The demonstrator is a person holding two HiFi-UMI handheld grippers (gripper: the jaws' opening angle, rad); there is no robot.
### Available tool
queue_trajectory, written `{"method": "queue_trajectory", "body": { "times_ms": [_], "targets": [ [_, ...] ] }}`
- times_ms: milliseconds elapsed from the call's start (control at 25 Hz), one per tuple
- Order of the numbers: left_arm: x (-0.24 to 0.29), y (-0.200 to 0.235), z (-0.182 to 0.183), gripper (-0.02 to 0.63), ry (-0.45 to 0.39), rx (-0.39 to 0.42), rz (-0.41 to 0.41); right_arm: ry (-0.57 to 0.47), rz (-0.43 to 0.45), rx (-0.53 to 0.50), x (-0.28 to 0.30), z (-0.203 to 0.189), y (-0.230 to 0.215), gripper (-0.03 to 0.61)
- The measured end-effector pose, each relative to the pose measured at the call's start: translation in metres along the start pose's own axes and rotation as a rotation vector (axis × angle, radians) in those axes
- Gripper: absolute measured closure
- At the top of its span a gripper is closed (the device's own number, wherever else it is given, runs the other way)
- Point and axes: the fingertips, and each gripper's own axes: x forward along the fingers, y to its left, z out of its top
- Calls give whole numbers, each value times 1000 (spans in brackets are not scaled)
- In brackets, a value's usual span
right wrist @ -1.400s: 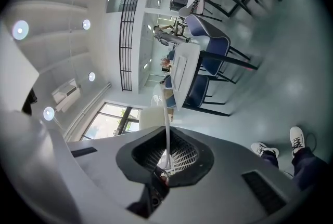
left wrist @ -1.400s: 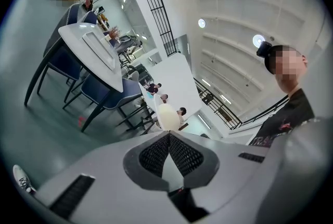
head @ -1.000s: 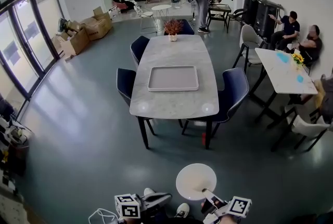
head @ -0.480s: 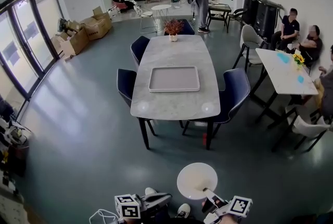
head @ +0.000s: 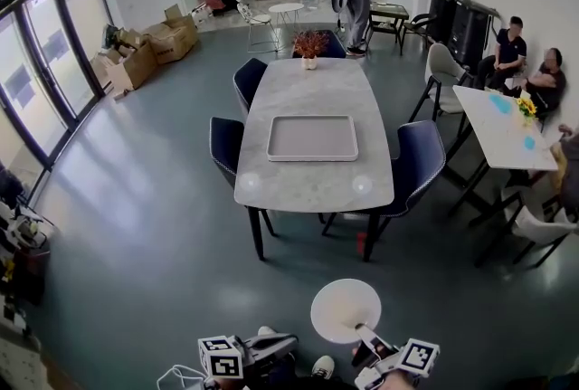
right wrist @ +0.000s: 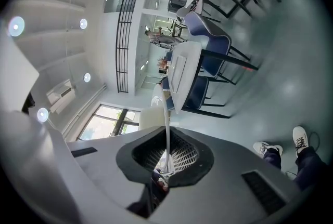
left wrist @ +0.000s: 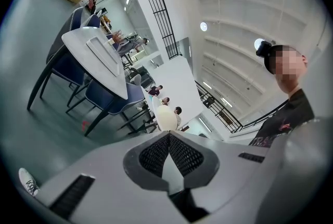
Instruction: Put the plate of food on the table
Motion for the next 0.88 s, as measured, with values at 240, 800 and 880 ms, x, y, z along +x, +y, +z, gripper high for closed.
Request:
{"method": "queue_trajectory", "body": {
  "times_ms": [240, 800, 880],
  "targets": [
    [-12, 15, 15, 607, 5, 17, -10, -8, -9, -1, 21, 0, 9, 560],
    [-34, 38, 72, 607, 10, 2, -60, -45, 1, 4, 91, 5, 33, 560],
    [-37, 43, 81, 607, 15, 11, -74, -54, 18, -9, 102, 7, 40, 560]
  ]
}}
